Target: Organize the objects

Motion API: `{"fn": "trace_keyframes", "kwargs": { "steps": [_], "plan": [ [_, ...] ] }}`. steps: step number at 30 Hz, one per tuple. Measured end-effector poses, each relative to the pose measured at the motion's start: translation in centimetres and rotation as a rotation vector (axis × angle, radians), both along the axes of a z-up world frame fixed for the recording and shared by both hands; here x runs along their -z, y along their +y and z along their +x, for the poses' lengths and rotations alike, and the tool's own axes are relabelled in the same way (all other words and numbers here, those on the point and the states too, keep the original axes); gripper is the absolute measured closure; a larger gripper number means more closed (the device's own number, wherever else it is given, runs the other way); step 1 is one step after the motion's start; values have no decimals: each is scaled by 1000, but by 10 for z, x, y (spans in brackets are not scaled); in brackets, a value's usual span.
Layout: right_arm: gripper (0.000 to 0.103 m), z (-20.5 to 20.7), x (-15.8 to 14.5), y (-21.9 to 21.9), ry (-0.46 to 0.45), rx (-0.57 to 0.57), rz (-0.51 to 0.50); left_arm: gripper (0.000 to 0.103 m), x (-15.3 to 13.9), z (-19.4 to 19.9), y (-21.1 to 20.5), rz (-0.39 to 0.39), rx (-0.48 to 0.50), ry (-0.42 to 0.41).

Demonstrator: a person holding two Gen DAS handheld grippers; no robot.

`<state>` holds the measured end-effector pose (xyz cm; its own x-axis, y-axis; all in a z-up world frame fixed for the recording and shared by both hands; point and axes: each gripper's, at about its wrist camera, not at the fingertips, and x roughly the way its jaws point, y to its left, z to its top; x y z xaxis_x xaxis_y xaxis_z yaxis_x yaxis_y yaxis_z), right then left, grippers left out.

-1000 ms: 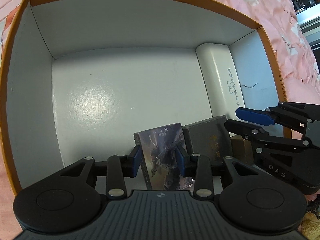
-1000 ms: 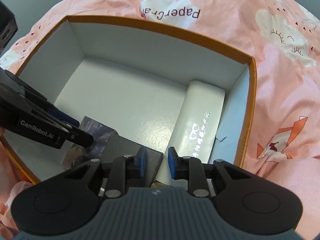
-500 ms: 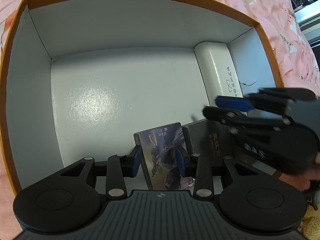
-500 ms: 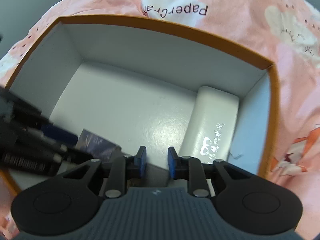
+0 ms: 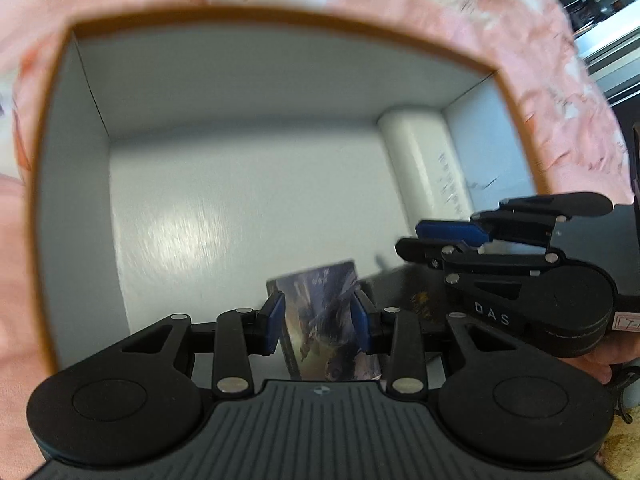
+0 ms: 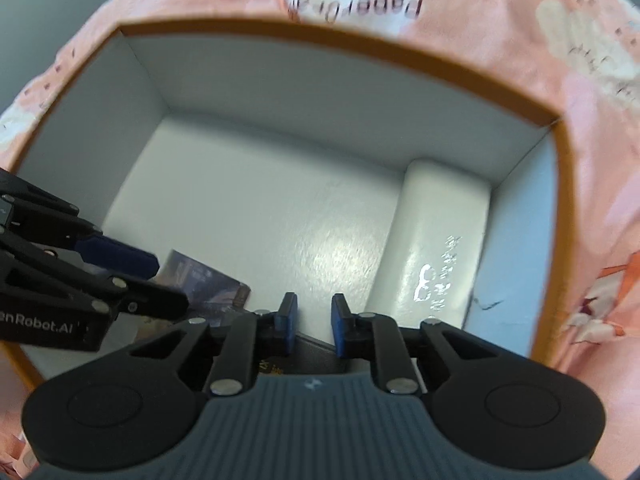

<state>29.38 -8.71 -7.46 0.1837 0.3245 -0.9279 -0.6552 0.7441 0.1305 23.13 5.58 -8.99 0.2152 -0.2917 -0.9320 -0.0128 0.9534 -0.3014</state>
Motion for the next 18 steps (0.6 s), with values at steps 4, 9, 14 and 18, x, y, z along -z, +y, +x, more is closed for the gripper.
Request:
{"fn": "trace_keyframes", "kwargs": {
  "steps": [4, 9, 14, 18],
  "plan": [
    [83, -27, -36, -16, -65, 23, 101, 63, -48, -30, -4, 15, 32, -196],
    [73, -84, -80, -42, -180, 28, 246, 63, -96, -76, -19, -48, 35, -343],
    [70, -133, -99, -62, -268, 21, 291, 63, -88, -113, -32, -65, -16, -341],
    [70, -167, -90, -68, -200, 21, 275, 63, -72, -143, -21, -103, -73, -266]
  ]
}}
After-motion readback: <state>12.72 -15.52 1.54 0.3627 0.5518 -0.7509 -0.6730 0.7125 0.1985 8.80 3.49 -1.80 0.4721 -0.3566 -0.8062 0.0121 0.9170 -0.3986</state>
